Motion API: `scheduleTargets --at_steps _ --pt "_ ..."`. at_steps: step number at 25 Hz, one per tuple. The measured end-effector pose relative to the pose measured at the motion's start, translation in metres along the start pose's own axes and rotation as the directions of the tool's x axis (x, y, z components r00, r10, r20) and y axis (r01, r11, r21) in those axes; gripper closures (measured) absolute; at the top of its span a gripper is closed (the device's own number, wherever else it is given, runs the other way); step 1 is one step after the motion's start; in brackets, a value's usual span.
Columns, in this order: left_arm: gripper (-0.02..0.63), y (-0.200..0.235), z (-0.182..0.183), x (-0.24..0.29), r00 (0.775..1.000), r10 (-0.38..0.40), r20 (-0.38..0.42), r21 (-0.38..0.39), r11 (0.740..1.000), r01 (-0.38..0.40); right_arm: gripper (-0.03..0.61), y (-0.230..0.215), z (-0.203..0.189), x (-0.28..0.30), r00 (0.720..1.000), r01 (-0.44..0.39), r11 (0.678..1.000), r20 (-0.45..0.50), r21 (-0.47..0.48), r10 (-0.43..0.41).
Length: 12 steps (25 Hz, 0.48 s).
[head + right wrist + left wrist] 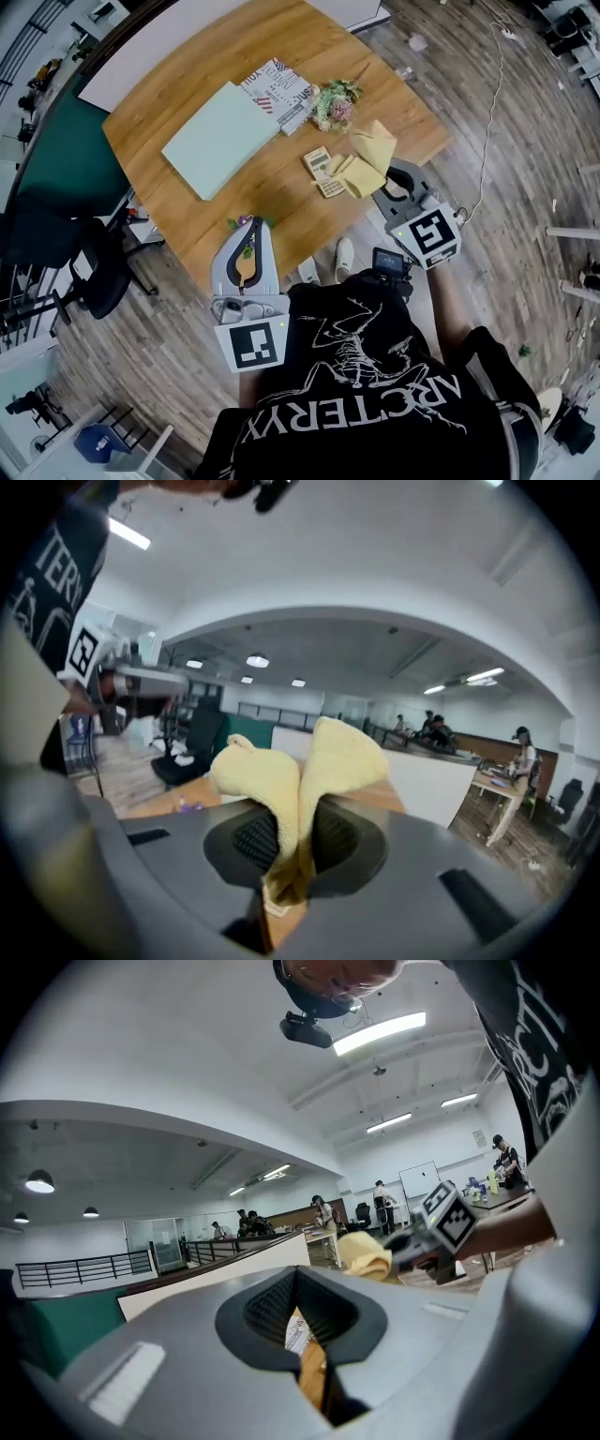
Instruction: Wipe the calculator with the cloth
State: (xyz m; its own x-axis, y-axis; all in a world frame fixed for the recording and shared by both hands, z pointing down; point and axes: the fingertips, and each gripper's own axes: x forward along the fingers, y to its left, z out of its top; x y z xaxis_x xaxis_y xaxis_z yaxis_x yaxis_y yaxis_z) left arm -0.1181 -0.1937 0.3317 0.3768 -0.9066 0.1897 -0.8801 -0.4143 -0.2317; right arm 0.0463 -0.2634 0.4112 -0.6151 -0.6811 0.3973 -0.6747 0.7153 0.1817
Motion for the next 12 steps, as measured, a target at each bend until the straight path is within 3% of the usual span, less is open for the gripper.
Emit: scheduleTargets --at_steps 3,5,7,9,12 --pt "0.604 0.001 0.002 -0.005 1.000 0.030 -0.008 -0.002 1.000 -0.030 0.523 0.007 -0.054 0.073 0.970 -0.147 0.976 -0.218 -0.161 0.110" --pt "0.604 0.003 0.001 -0.010 0.998 0.054 -0.020 -0.003 0.999 -0.054 0.522 0.011 -0.100 0.120 0.916 -0.249 0.914 -0.383 -0.321 0.115" --pt "0.604 0.006 -0.003 -0.015 0.996 0.077 -0.042 -0.001 0.997 -0.077 0.522 0.016 -0.142 0.159 0.856 -0.349 0.849 -0.504 -0.397 0.117" --pt "0.604 0.010 -0.008 -0.023 0.993 0.102 -0.066 -0.005 0.995 -0.103 0.522 0.025 -0.170 0.189 0.814 -0.420 0.807 -0.565 -0.415 0.133" --pt "0.603 0.017 -0.015 -0.035 0.984 0.150 -0.101 -0.009 0.988 -0.151 0.522 0.035 -0.189 0.223 0.785 -0.479 0.751 -0.605 -0.453 0.135"
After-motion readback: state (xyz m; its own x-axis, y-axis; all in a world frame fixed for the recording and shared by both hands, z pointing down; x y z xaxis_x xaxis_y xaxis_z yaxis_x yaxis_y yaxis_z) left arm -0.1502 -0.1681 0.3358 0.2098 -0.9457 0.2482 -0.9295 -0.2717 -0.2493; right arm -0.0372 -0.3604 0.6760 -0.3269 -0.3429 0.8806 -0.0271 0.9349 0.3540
